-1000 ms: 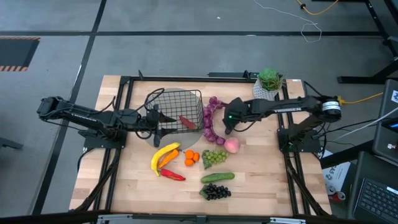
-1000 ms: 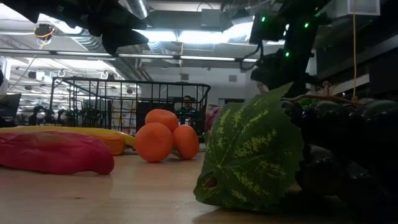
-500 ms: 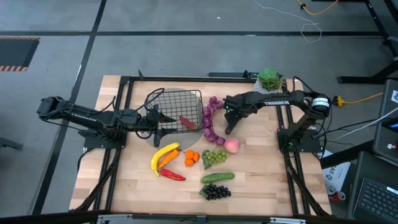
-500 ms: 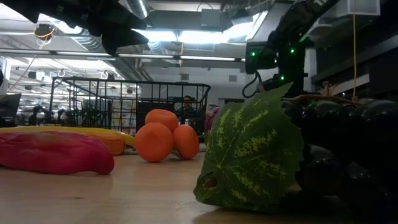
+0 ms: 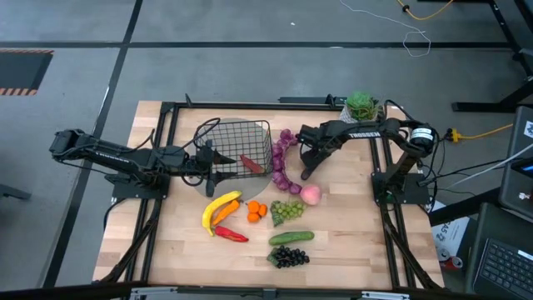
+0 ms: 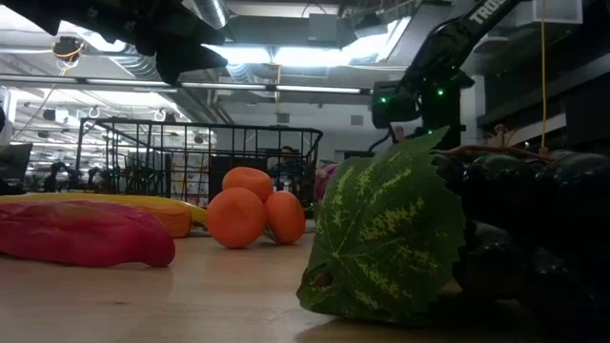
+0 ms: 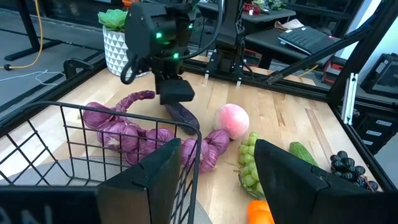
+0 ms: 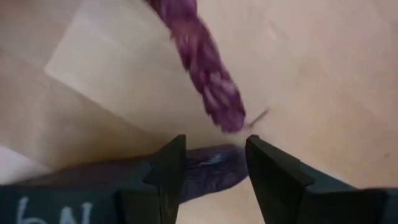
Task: Build produce basket
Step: Put the eggplant into the wire basket
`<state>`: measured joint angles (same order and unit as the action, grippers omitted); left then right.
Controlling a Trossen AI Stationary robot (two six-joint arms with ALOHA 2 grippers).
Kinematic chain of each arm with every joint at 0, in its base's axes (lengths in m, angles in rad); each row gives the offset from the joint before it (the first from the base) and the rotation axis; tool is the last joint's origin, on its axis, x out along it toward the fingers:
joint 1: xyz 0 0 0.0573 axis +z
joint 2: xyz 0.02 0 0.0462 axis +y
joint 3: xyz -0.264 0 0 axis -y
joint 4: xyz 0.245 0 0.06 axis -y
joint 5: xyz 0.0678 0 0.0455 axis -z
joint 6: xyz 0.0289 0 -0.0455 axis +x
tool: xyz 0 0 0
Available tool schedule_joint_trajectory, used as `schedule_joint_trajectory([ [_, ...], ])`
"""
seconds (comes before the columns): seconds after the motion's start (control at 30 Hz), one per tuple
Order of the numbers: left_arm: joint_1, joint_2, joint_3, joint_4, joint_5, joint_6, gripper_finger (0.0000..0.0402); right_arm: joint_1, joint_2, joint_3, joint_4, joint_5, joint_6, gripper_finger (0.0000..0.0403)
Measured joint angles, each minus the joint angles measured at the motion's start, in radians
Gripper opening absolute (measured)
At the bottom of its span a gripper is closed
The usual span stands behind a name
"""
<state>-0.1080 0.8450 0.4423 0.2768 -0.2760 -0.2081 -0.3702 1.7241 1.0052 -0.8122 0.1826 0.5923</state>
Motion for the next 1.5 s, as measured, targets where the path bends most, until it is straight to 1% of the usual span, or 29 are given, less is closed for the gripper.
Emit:
schedule_joint_trajectory([
  [0.13,0.0,0.0,0.0,0.0,0.0,0.0,0.0199,0.0,0.0,0.0,-0.073,0.054,-0.002,0.0168],
  [0.17,0.0,0.0,0.0,0.0,0.0,0.0,0.0199,0.0,0.0,0.0,-0.102,0.052,-0.002,0.0168],
  [0.33,0.0,0.0,0.0,0.0,0.0,0.005,0.0199,0.002,0.0,0.0,-0.239,-0.033,0.0,0.0168],
  [0.43,0.0,0.0,0.0,0.0,0.0,0.006,0.0199,0.018,0.0,0.0,-0.272,-0.052,0.009,0.0168],
  [0.5,0.0,0.0,0.0,0.0,0.0,0.007,0.0199,0.032,0.0,0.0,-0.283,-0.089,0.007,0.0168],
  [0.6,0.0,0.0,0.0,0.0,0.0,0.008,0.0199,0.063,0.0,0.0,-0.28,-0.155,0.002,0.0168],
  [0.67,0.0,0.0,0.0,0.0,0.0,0.008,0.0199,0.085,0.0,0.0,-0.28,-0.158,-0.016,0.0168],
  [0.77,0.001,0.0,0.0,0.0,0.0,0.009,0.0199,0.108,0.0,0.0,-0.279,-0.143,-0.108,0.0168],
  [0.93,0.001,0.0,0.0,0.0,0.0,0.009,0.0199,0.142,0.0,0.0,-0.274,-0.158,-0.221,0.0168],
  [1.03,0.001,0.0,0.0,0.0,0.0,0.009,0.0199,0.152,0.0,0.0,-0.216,-0.155,-0.285,0.0168],
  [1.2,0.001,0.0,0.0,0.0,0.0,0.009,0.0199,0.158,0.0,0.0,-0.048,-0.156,-0.367,0.0168],
  [1.37,0.001,0.0,0.0,0.0,-0.001,0.009,0.0199,0.16,0.0,0.0,-0.002,-0.158,-0.459,0.0168],
  [1.47,0.001,0.0,0.0,0.0,-0.001,0.009,0.0199,0.16,0.0,0.0,0.005,-0.163,-0.47,0.0168],
  [1.5,0.001,0.0,0.0,0.0,-0.001,0.009,0.0199,0.159,0.0,0.0,0.002,-0.181,-0.467,0.0168],
])
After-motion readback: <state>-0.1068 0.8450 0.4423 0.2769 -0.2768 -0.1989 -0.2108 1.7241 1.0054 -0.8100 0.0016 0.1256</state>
